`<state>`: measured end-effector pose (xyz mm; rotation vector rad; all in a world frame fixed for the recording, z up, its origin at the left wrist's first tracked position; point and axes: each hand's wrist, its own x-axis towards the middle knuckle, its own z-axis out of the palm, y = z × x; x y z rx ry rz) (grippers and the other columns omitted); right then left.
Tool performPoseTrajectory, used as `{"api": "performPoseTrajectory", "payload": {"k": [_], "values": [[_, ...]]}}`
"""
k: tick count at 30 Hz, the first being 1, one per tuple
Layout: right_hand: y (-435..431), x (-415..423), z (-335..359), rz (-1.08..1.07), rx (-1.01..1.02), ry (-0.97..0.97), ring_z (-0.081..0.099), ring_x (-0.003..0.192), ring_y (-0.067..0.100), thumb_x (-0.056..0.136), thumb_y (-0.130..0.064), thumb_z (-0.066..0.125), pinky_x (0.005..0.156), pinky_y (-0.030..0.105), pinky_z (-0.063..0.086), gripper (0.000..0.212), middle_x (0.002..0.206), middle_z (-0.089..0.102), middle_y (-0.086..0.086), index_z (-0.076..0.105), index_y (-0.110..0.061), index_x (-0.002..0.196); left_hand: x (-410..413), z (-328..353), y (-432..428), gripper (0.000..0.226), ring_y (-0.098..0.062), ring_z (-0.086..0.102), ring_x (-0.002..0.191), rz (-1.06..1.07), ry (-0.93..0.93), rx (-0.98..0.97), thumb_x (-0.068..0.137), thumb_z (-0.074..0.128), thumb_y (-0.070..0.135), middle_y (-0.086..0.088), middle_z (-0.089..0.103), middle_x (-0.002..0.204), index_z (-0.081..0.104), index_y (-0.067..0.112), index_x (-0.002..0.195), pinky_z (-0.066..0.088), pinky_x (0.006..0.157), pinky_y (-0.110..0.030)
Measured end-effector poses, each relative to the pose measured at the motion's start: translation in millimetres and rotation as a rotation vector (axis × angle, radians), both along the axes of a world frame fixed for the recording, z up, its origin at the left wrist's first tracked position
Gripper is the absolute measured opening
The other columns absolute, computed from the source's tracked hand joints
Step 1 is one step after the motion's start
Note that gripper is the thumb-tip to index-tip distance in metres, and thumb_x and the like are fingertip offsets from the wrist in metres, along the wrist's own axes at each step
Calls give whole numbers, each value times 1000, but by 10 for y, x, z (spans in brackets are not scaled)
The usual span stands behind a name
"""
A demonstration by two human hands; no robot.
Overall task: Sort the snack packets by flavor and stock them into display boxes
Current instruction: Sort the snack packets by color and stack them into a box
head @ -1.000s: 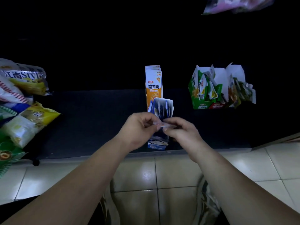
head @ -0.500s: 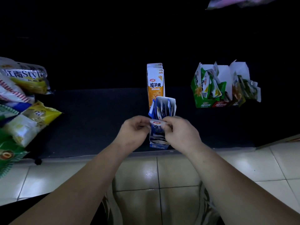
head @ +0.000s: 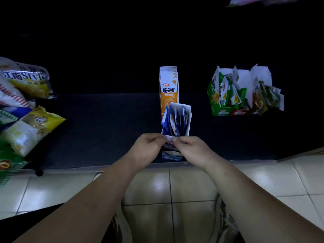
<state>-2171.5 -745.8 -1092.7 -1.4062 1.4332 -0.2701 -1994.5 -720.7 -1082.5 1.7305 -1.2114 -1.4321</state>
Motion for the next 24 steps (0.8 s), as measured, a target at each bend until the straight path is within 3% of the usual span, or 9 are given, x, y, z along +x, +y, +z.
{"api": "performPoseTrajectory", "payload": {"k": [4,7,9,12,15,17,19,21,24], "values": [[-114,7,93,-35,80,-106,71,99,12,89,-62,61,104,40,51,33,95,79,-9,80,-36,95,56,-45,-221,15,-11,71,81,287,-97,-155,98,65,37,8,75,83,75,27,93,57,69,-32],[-153,-54,127,-153,-60,-74,69,75,25,79,-63,58,78,45,55,48,80,75,4,76,-20,90,27,-35,-384,7,2,63,64,239,-89,-179,93,75,28,10,73,75,78,22,94,51,59,-19],[-155,-86,122,-221,-74,-148,60,64,20,89,-45,62,64,36,48,30,70,70,2,76,-19,86,-12,-44,-425,6,3,63,62,206,-93,-180,94,75,18,8,74,76,79,18,90,51,60,-18],[-135,-82,108,-187,-42,-188,61,69,9,95,-23,63,67,28,45,22,70,71,-10,80,-29,83,-63,-37,-419,7,-7,69,76,244,-71,-191,94,72,12,-2,78,87,79,13,92,58,72,-23],[-101,-47,110,-141,-6,-157,62,67,4,94,-22,63,67,27,48,24,73,73,-8,80,-32,79,-83,105,-410,8,-9,64,73,270,0,-232,96,68,12,-13,76,91,73,10,90,57,71,-22],[-101,-47,89,-156,-47,-122,64,72,8,91,-27,63,71,31,51,19,78,73,0,78,-30,81,-26,225,-436,11,-17,64,78,321,76,-242,94,66,18,-16,74,92,69,19,83,60,85,-39],[-112,-53,82,-191,-95,-108,69,80,11,88,-30,69,79,33,55,10,79,75,-5,78,-29,83,75,342,-462,15,-30,68,83,340,111,-256,93,64,22,-17,75,92,65,26,79,57,90,-55],[-112,-42,98,-201,-93,-111,73,83,13,85,-29,78,84,34,59,3,82,76,-6,76,-29,87,166,427,-446,15,-37,69,84,292,76,-285,101,60,19,-17,74,88,63,23,86,58,85,-55],[-58,-12,163,-231,-42,-162,74,88,15,84,-22,83,79,26,58,32,90,76,1,66,-26,111,236,507,-380,15,-29,60,72,266,15,-352,104,58,17,-16,71,78,62,23,92,51,67,-42]]}}
